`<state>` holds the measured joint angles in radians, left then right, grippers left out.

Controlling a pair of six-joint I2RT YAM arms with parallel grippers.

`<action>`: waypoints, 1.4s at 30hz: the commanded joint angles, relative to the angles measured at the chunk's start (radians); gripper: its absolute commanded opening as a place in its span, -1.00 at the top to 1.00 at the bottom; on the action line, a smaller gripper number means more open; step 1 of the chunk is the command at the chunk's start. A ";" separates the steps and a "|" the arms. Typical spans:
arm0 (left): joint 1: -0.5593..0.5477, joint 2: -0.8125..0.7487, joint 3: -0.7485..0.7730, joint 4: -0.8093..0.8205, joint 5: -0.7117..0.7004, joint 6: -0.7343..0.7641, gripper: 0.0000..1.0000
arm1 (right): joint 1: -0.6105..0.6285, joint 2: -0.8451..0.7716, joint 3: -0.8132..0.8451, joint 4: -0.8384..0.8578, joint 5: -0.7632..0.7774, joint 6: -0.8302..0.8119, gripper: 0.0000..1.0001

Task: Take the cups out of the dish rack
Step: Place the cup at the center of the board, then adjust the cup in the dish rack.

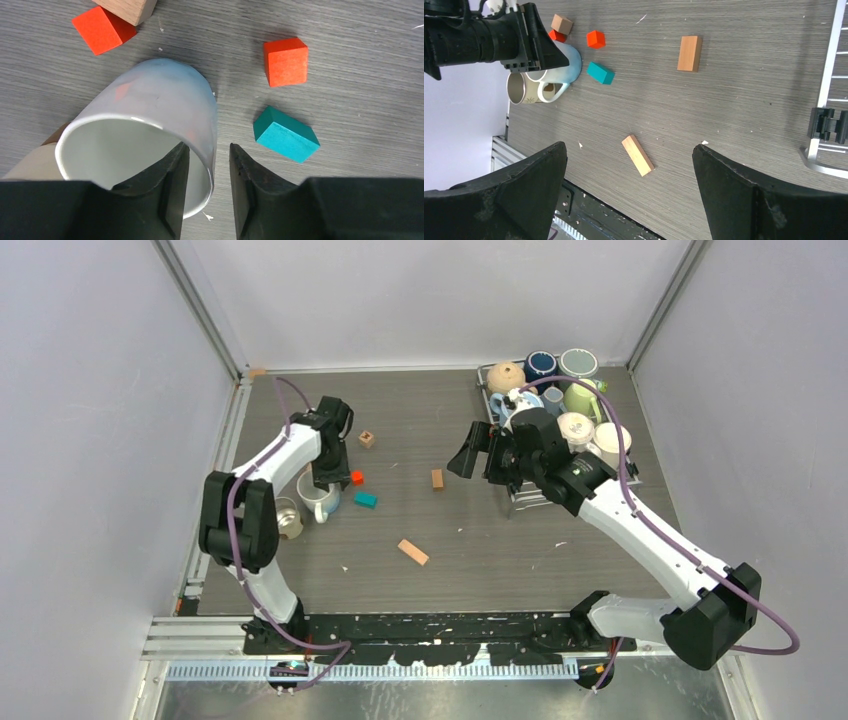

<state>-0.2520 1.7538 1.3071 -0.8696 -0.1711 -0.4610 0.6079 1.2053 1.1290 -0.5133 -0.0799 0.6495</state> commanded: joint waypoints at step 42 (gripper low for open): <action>-0.205 -0.588 -0.099 0.190 0.605 0.010 -1.00 | -0.414 0.008 0.186 -0.233 0.304 -0.151 -1.00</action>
<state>-0.4305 1.1919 1.2266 -0.7437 0.3874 -0.4416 0.2810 1.1877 1.2434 -0.7574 0.2363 0.5426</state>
